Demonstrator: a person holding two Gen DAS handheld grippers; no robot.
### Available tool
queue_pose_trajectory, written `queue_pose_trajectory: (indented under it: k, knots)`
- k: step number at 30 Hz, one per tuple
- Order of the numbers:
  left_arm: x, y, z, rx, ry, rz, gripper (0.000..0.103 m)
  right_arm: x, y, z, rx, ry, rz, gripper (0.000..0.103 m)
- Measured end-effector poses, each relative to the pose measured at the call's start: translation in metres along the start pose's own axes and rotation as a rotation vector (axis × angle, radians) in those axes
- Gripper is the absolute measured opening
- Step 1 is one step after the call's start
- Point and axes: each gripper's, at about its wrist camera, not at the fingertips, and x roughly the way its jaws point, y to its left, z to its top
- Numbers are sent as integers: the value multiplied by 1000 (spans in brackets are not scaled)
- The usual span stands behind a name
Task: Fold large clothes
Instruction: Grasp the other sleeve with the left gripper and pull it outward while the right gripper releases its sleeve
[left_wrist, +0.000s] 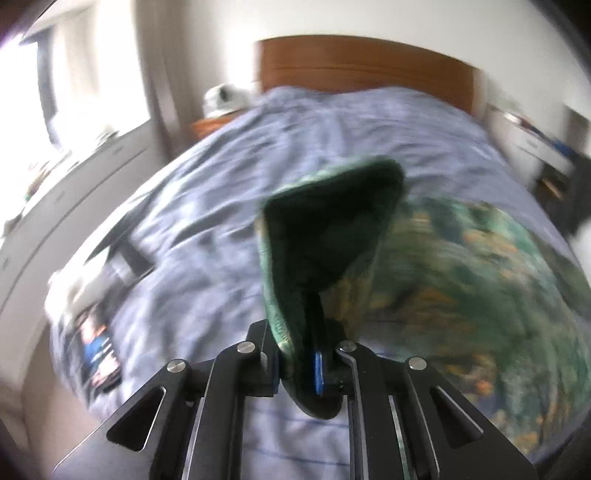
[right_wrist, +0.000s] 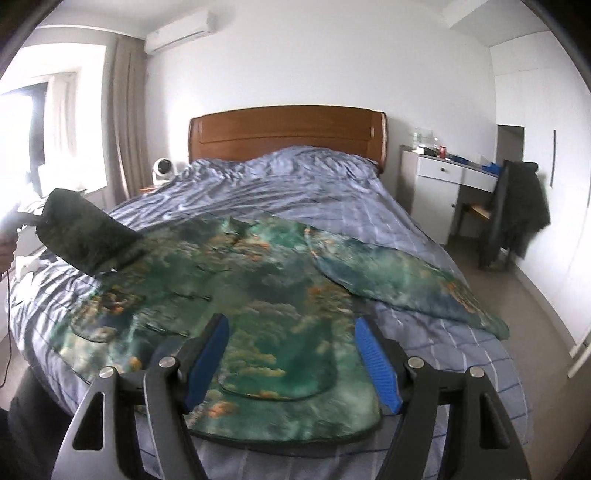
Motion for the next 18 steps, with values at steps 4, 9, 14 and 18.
queue_pose_trajectory:
  k: [4, 9, 14, 18]
  knots:
    - [28, 45, -26, -102, 69, 154, 35, 1, 6, 0, -2, 3, 23, 73]
    - [31, 53, -54, -164, 112, 182, 44, 2, -2, -5, 28, 27, 22, 73]
    - [17, -4, -90, -77, 143, -44, 78, 20, -39, -16, 125, 107, -17, 78]
    - [16, -60, -115, 28, 217, -243, 87, 47, -79, -32, 234, 216, -11, 78]
